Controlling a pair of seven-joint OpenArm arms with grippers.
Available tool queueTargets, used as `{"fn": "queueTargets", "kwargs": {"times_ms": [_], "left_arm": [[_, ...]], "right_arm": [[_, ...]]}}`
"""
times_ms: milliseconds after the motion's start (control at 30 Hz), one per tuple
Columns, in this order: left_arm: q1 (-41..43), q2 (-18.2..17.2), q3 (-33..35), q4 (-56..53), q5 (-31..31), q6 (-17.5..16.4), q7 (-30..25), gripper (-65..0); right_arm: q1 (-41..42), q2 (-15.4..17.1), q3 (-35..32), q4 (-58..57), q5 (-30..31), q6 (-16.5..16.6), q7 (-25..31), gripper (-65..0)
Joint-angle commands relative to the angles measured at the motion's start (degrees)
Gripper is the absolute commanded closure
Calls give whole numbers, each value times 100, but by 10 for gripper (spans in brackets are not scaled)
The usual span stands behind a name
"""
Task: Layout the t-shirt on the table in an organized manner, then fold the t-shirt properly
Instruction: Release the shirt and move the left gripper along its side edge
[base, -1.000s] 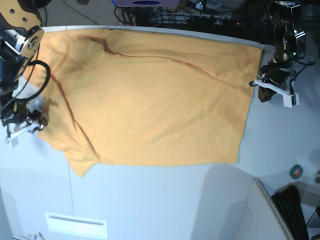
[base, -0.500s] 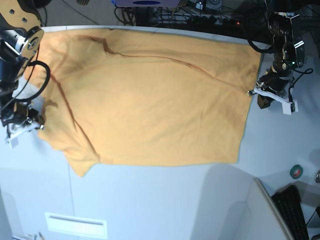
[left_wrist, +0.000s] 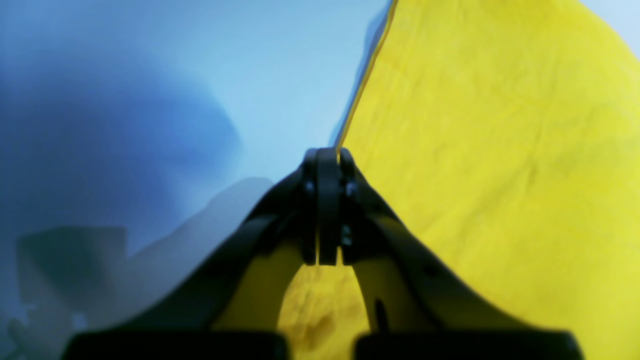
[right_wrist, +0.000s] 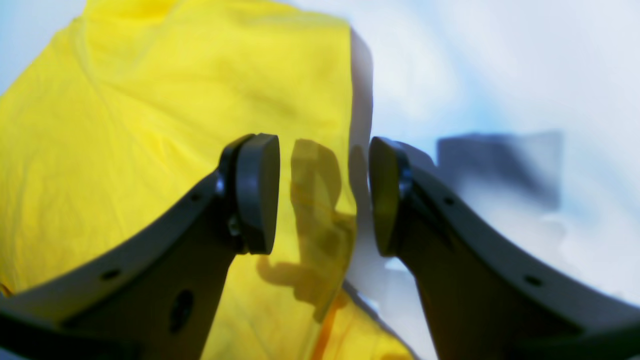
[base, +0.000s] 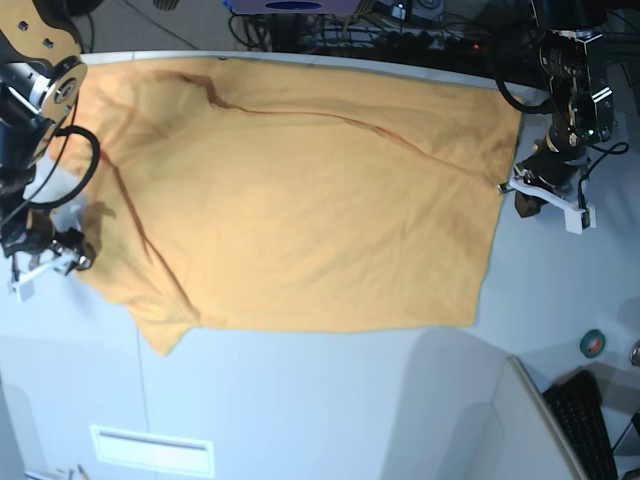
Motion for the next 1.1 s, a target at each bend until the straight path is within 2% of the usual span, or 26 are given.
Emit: {"fn": "queueTargets", "kwargs": {"times_ms": [0, 167, 433, 500, 633, 833, 967, 1000, 1067], "left_arm": [[-43, -100, -40, 99, -65, -34, -113, 0], [-34, -100, -40, 99, -65, -34, -113, 0], [-34, -100, -40, 99, -65, -34, -113, 0], [-34, -100, -40, 99, -65, -34, -113, 0], [-34, -100, -40, 99, -65, -34, -113, 0], [-237, -118, 4, 46, -56, -34, -42, 0], [-606, -250, 4, 37, 102, -34, 371, 0], [-746, -241, 13, 28, 208, -34, 476, -30], [-1037, -223, 22, -77, 410, -34, 617, -211]], "right_arm": [[179, 99, 12, 62, 91, 26, 178, -278], [355, 151, 12, -509, 91, 26, 257, -278], [381, 116, 3, -553, 91, 26, 266, -275], [381, 116, 3, -553, 91, 26, 266, -224], [381, 116, 3, -562, 91, 26, 266, -15], [381, 125, 3, -544, 91, 26, 257, 0], [381, 134, 3, -535, 91, 26, 257, 0], [381, 134, 3, -535, 91, 26, 257, 0], [381, 125, 3, -535, 91, 26, 257, 0]]}}
